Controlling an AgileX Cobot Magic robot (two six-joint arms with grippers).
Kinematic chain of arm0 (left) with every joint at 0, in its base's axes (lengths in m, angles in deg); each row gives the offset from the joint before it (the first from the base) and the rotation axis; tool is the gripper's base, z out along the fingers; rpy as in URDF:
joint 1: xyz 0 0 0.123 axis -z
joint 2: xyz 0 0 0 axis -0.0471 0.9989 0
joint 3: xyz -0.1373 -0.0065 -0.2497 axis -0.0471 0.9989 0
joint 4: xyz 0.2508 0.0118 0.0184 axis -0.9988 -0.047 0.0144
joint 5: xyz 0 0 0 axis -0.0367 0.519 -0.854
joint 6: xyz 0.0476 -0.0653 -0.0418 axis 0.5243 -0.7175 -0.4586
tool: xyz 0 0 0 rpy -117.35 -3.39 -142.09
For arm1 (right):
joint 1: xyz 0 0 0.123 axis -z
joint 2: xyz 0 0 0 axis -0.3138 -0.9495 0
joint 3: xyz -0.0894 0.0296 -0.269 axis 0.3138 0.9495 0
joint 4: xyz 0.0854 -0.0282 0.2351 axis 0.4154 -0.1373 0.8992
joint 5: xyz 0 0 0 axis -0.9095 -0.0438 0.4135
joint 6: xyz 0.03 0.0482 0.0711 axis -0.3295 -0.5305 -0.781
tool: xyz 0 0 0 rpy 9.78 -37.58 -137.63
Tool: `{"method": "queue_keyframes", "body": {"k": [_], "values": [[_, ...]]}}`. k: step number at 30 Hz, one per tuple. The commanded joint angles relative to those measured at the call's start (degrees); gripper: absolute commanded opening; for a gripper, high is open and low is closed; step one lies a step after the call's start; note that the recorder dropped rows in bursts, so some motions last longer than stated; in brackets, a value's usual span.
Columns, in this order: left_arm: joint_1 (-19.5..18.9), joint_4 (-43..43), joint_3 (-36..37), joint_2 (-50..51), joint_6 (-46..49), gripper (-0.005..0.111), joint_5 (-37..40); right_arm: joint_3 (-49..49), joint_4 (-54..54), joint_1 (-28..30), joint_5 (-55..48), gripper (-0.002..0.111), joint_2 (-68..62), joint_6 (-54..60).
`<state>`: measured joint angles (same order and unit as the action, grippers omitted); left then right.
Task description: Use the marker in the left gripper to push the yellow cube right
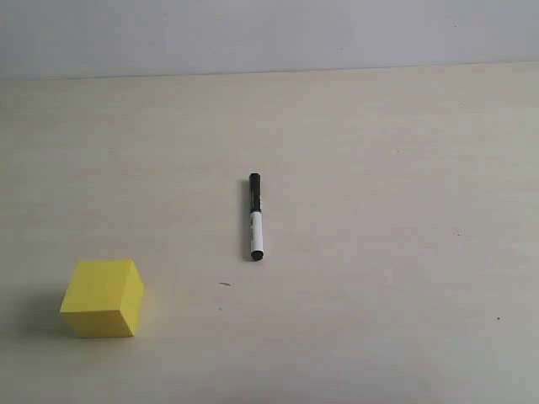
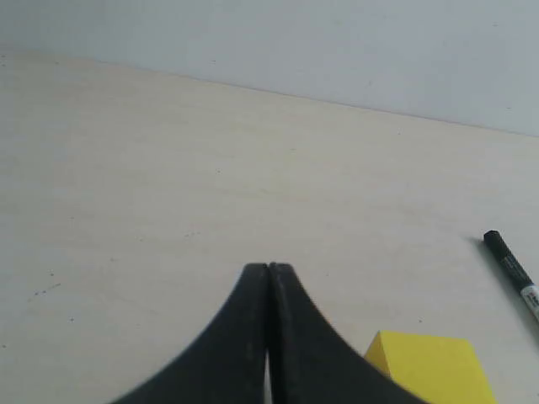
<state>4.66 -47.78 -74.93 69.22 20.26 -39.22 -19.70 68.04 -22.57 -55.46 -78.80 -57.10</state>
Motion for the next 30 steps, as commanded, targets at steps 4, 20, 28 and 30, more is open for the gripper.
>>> {"method": "queue_keyframes", "body": {"k": [4, 20, 28, 30], "values": [[0.43, 0.45, 0.16, -0.27, 0.09, 0.000, -0.36, 0.26, -0.03, 0.28, 0.20, 0.000, 0.30, 0.09], [0.43, 21.60, 0.16, -0.27, 3.38, 0.000, -18.14, 0.26, -0.03, 0.28, 0.20, 0.000, 0.30, 0.09], [0.43, 21.69, 0.16, -0.27, 2.08, 0.000, -29.73, 0.26, -0.03, 0.28, 0.20, 0.000, 0.30, 0.09], [0.43, 21.69, 0.16, -0.27, -0.39, 0.000, -34.54, 0.26, -0.03, 0.28, 0.20, 0.000, 0.30, 0.09]]}}
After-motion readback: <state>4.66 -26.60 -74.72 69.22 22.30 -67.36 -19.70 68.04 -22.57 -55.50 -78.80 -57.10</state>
